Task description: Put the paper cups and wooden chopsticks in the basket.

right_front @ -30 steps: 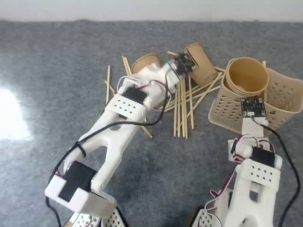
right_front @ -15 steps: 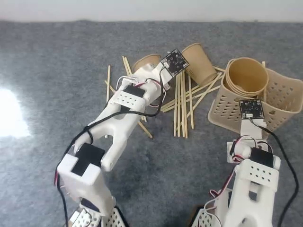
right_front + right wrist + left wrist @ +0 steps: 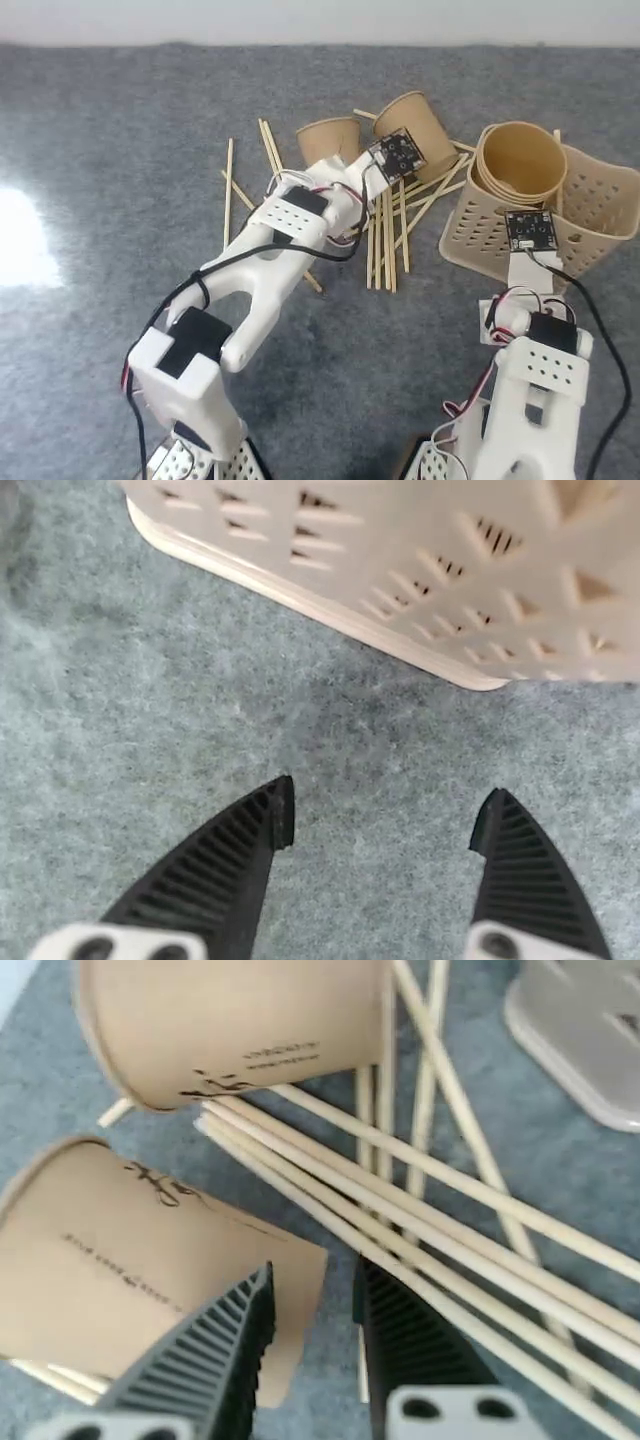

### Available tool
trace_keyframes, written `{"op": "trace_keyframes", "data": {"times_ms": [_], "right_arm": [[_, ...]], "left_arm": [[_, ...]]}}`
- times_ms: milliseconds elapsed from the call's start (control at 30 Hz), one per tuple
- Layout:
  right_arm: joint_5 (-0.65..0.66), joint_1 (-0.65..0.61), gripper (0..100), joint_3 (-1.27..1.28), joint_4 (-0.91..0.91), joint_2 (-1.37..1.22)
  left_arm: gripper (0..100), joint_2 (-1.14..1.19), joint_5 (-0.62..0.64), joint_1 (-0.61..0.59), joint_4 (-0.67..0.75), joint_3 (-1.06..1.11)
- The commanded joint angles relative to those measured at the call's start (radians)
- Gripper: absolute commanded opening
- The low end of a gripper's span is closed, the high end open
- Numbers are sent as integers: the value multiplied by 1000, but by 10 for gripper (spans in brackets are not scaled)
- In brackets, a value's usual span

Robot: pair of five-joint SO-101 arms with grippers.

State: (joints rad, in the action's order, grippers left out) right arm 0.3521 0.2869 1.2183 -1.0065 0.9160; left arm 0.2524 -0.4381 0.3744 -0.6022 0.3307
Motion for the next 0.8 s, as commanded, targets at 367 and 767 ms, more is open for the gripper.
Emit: {"op": "trace_keyframes", "data": {"times_ms": [367,767], "right_arm": [[23,-7,295,-11,19,19],[23,-7,295,-11,19,19]], "left_arm": [[137,-51,-8,-52,-60,140],[137,-144,-8,14,-404,170]]}}
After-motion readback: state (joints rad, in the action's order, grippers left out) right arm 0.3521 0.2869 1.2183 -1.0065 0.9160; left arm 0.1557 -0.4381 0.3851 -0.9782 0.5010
